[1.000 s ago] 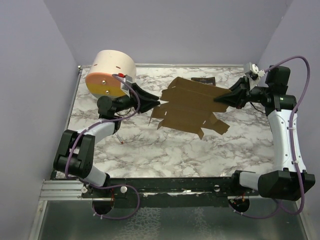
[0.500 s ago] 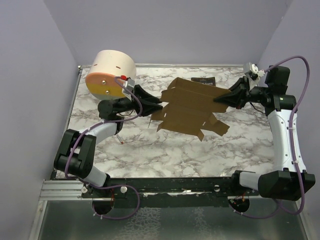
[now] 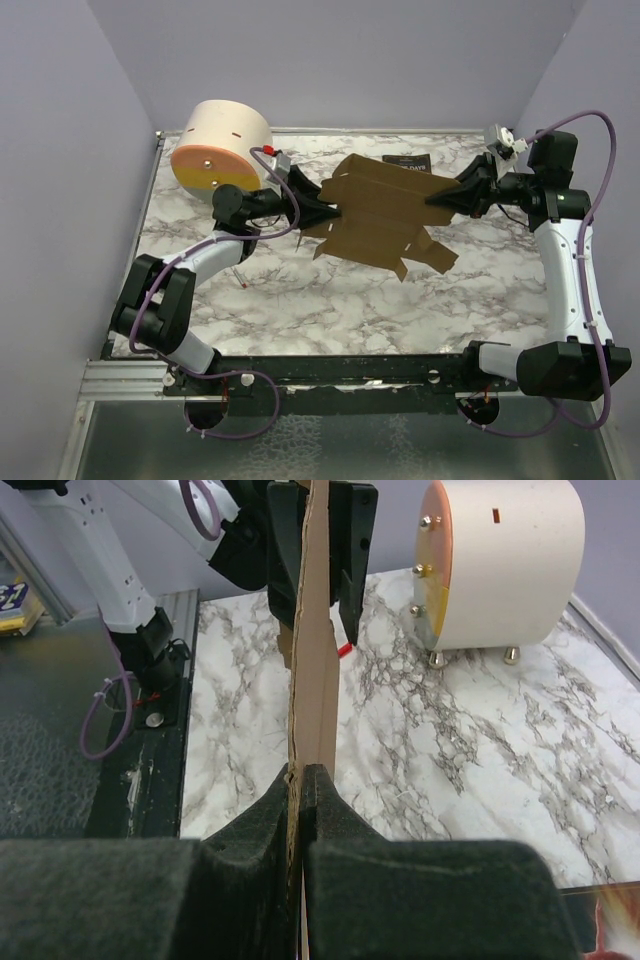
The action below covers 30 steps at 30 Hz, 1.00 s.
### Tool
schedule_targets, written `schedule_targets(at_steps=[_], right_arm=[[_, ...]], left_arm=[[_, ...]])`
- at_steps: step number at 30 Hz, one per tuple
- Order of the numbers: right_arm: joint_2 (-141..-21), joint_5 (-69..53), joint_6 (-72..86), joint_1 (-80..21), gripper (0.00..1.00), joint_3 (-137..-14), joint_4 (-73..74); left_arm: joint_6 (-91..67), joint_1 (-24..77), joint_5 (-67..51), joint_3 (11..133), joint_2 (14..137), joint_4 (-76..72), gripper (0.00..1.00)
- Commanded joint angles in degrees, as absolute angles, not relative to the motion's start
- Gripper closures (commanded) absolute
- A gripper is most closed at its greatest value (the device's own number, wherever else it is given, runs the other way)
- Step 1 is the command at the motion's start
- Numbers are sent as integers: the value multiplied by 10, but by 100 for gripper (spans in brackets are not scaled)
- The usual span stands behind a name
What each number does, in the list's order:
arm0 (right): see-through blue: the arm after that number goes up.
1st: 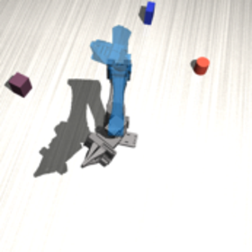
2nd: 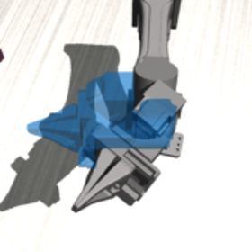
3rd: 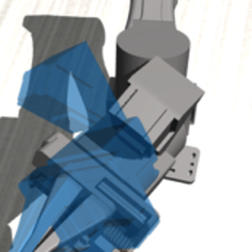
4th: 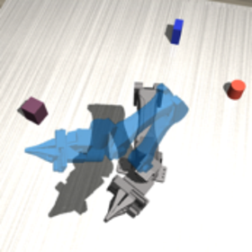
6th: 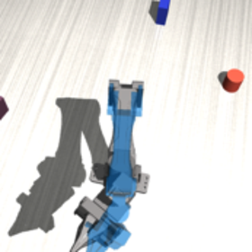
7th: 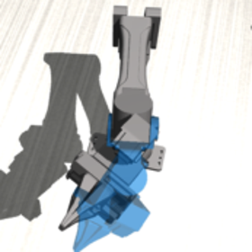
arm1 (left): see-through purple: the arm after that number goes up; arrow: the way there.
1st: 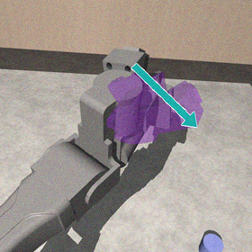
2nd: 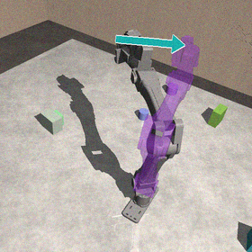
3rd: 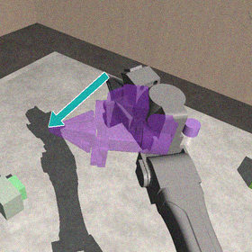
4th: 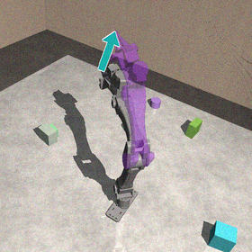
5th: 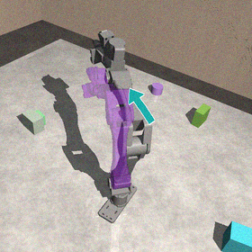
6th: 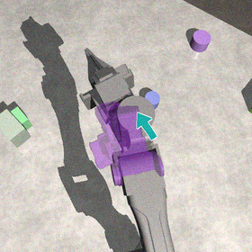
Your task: Fold the paper box
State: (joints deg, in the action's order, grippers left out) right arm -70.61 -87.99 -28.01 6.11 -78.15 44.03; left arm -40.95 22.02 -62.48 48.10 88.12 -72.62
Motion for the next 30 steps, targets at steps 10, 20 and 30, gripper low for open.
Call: schedule_targets(at_steps=[10,20,30], right_arm=[[-708,-933,-255,55,99,-774,412],[-705,-942,-236,55,99,-768,394],[-702,-917,-188,55,99,-760,349]], left_arm=[[-406,241,-619,493,908,-767,72],[-459,243,-629,495,931,-844,100],[-470,229,-617,476,921,-862,94]])
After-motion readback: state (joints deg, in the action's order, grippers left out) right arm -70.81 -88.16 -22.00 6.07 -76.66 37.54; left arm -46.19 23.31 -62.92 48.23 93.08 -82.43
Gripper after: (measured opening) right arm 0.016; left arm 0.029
